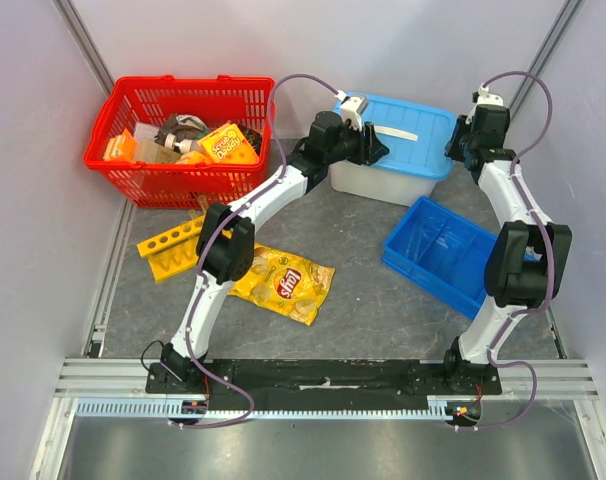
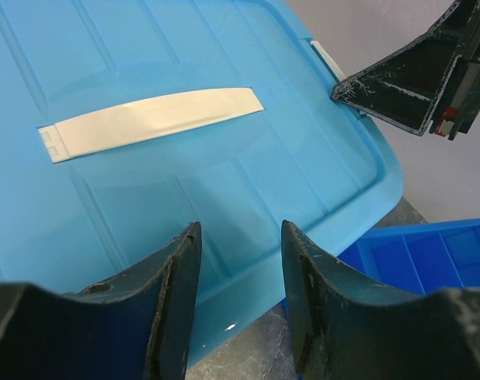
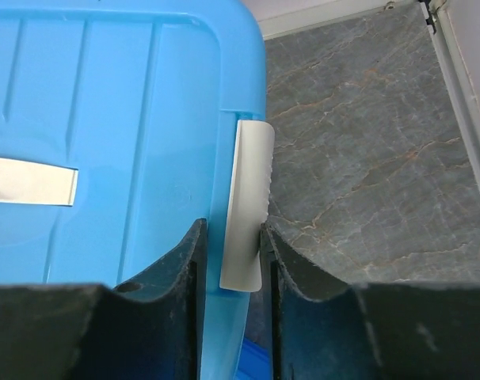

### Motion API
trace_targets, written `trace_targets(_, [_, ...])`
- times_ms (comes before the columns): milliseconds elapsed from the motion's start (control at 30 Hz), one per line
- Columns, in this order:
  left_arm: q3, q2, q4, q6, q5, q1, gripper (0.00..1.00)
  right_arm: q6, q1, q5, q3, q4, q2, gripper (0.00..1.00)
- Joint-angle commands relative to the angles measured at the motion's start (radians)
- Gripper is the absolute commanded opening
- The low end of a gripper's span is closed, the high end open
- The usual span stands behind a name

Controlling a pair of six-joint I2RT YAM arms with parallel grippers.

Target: Organize the chemistry lab equipment

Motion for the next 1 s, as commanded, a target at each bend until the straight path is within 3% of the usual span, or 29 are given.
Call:
trace_targets(0, [0.030,-0.019,-0.024,-0.016,-0.008,-0.005,0.51,-0.103,0.003,0.104,0.066,-0.115,0.033,0.29])
trace_targets(267, [0.038,-0.081,-0.081,0.009,-0.005,-0.004,0.52,-0.153,0.003,0.127,0.131,-0.153,0.091,0.30])
trace_targets(533, [0.044,-0.215,-0.284,0.128,-0.151,0.012,0.65,-0.317,-0.041,0.185,0.262,-0.190,0.151,0.31])
trace_targets(733, [0.125,-0.178,-0.382,0.112,-0.178,0.039,0.67,-0.454,-0.081,0.149,0.287,-0.179,0.179,0.32])
trace_targets(967, [0.143,-0.134,-0.390,0.023,-0.140,0.064,0.70,-0.539,-0.110,0.106,0.328,-0.167,0.216,0.32])
